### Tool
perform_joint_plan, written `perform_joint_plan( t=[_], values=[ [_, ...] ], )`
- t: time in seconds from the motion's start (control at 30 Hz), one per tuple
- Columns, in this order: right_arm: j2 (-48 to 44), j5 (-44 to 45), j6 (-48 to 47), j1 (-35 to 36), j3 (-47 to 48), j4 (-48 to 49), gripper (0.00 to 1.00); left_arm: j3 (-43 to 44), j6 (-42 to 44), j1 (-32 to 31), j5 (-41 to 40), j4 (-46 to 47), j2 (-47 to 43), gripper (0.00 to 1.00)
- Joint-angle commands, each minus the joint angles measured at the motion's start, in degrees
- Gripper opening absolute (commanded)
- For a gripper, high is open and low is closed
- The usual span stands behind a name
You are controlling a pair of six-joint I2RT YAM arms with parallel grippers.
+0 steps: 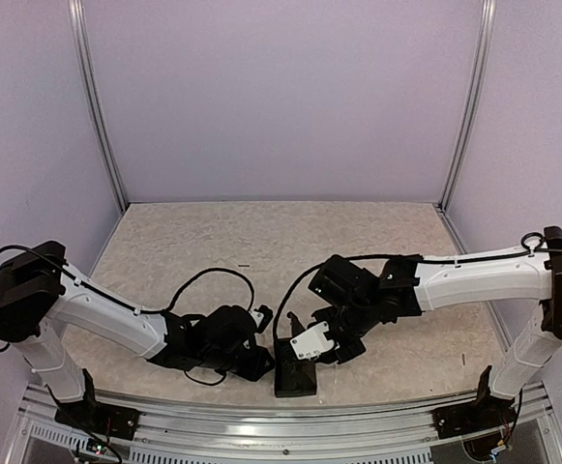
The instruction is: Fold the paper box
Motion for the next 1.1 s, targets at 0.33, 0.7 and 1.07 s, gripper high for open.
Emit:
perform_joint_plan(
  t=[0.33, 0.7, 1.07],
  values=[
    [-5.1, -1.0, 1.6, -5.8, -1.1, -2.7, 0.39, -1.3, 3.3, 1.9, 2.8, 7.1, -0.6, 0.26],
    [-10.2, 0.9, 0.0, -6.2, -1.6, -7.9, 0.52, -4.3, 6.0, 1.4, 1.4, 7.2, -4.7, 0.31],
    [-16.3, -5.1, 2.8, -12.3, -3.6, -8.5, 0.61, 0.7, 34.2, 6.4, 5.0, 13.8, -6.8, 0.50]
  ],
)
